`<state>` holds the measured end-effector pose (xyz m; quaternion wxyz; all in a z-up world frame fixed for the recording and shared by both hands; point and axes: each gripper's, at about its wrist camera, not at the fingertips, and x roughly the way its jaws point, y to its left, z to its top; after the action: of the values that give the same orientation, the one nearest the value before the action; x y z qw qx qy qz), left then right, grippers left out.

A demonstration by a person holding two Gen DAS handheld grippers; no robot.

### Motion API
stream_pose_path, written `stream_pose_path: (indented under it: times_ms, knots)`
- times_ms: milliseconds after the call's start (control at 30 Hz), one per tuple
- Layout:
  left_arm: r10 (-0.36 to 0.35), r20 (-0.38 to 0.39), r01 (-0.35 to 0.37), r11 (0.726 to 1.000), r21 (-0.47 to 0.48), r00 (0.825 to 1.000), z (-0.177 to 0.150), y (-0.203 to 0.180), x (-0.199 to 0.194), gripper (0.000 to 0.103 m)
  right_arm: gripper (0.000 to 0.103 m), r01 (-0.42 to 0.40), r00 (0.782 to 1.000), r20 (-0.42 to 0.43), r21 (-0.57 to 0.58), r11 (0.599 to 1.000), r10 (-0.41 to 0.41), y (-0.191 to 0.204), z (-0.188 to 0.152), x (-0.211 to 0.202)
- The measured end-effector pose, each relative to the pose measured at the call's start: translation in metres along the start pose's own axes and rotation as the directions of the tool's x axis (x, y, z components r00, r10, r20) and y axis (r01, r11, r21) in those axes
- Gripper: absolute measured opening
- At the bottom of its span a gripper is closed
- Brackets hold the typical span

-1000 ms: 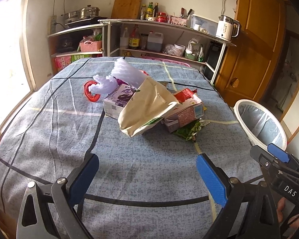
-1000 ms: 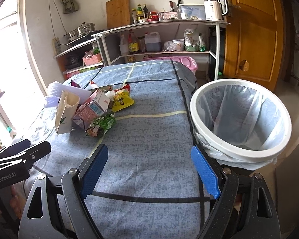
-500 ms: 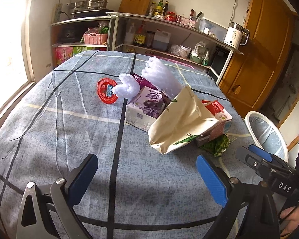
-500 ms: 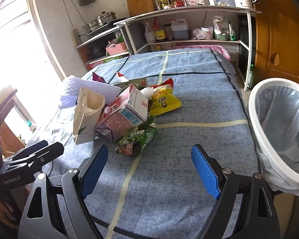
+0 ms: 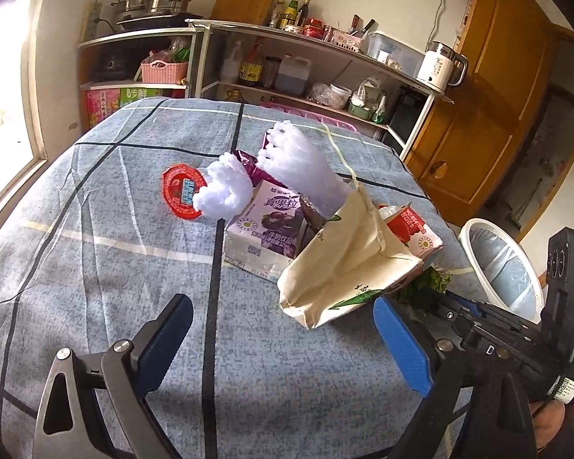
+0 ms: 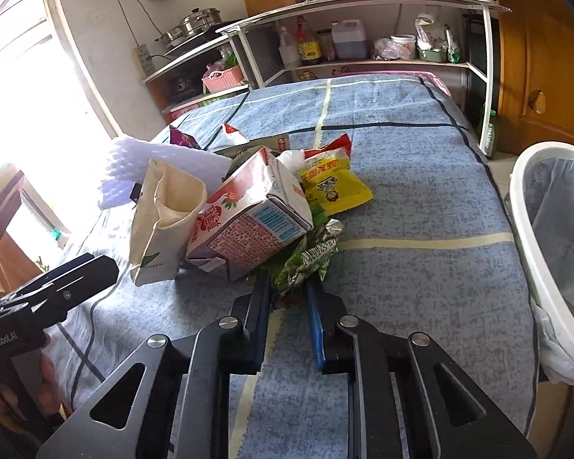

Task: Collect trash
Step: 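Grasp the beige paper bag with the left gripper while the right grasps the green wrapper, then carry the paper bag and green wrapper over the white bin with both grippers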

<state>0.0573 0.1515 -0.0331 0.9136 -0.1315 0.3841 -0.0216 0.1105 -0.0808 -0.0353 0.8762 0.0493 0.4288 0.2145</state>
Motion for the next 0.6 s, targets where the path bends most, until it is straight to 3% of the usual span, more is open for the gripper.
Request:
stream_pose_path:
  times_ms: [367,600]
  knots:
    - [-0.025,-0.026,0.027,0.997,0.066,0.999,0.019,-0.011,0.025,0.088,0.011,0.045,0.998,0.036,0.050,0.998,-0.047,-0.027,-0.006,-0.025]
    - [-0.082,-0.084,0.091,0.989,0.117,0.993,0.014,-0.026,0.040,0.070,0.011,0.030,0.998,0.051,0.071,0.997,-0.034,-0.035,-0.010,-0.038]
